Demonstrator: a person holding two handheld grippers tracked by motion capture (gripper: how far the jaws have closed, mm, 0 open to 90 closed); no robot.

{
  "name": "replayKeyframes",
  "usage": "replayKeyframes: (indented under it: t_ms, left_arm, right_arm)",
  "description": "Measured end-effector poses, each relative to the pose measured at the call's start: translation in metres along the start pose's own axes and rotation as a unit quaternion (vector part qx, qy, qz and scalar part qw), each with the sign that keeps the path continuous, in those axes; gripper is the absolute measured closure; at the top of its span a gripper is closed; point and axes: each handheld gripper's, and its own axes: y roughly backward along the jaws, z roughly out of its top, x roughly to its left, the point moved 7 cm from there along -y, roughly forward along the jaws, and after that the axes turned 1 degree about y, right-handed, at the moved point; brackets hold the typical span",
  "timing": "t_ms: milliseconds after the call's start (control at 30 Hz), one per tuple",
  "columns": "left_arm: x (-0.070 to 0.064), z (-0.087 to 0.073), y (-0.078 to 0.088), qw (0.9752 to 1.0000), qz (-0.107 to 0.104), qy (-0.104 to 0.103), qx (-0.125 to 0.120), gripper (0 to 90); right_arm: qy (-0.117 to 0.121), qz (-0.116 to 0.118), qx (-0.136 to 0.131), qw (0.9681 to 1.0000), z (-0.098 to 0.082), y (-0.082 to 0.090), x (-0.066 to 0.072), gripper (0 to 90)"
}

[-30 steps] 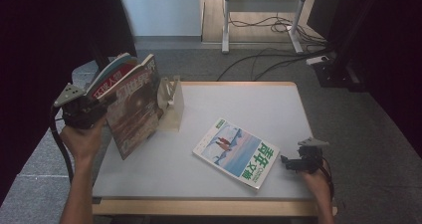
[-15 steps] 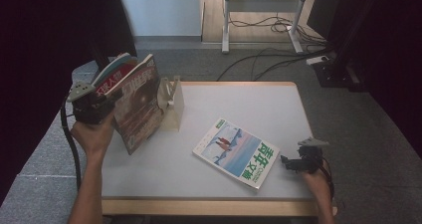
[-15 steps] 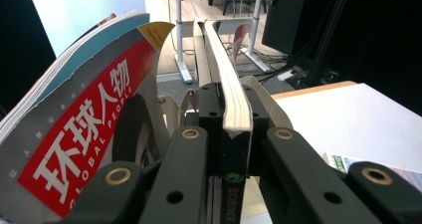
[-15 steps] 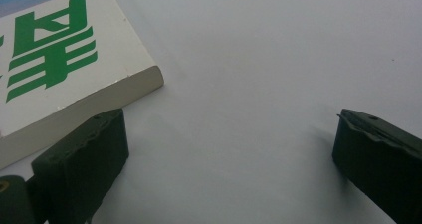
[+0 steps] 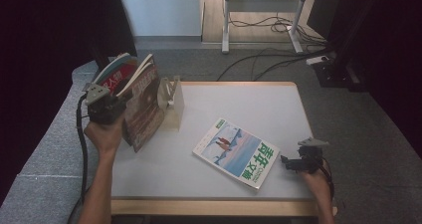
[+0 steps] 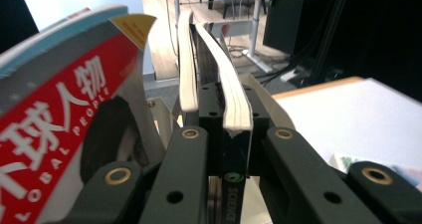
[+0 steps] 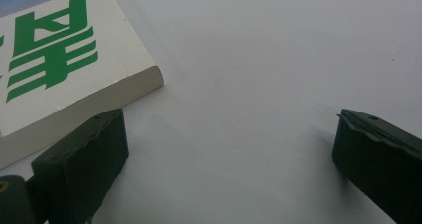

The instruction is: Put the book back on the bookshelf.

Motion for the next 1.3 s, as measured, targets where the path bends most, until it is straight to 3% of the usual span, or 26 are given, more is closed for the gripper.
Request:
replayKeyframes:
  t_ms: [500, 800, 1000, 1300]
  left_arm:
    - [0.000, -0.013, -0.002, 1.0000, -0.008, -0.002, 0.004, 83.4]
    - [0.004, -0.019, -0.003, 0.9999, -0.011, 0.010, 0.000, 82.7]
    - [0.005, -0.025, -0.003, 0.9992, -0.027, 0.028, -0.001, 74.5]
    - [0.005, -0.047, 0.004, 0.9984, -0.040, 0.035, 0.019, 71.0]
  right_arm:
    - [0.000, 0.000, 0.000, 1.0000, 0.000, 0.000, 0.000, 0.5]
    - [0.000, 0.000, 0.000, 1.0000, 0.000, 0.000, 0.000, 0.5]
    - [0.000, 0.000, 0.000, 1.0000, 0.000, 0.000, 0.000, 0.5]
    - [0.000, 0.000, 0.000, 1.0000, 0.000, 0.000, 0.000, 0.5]
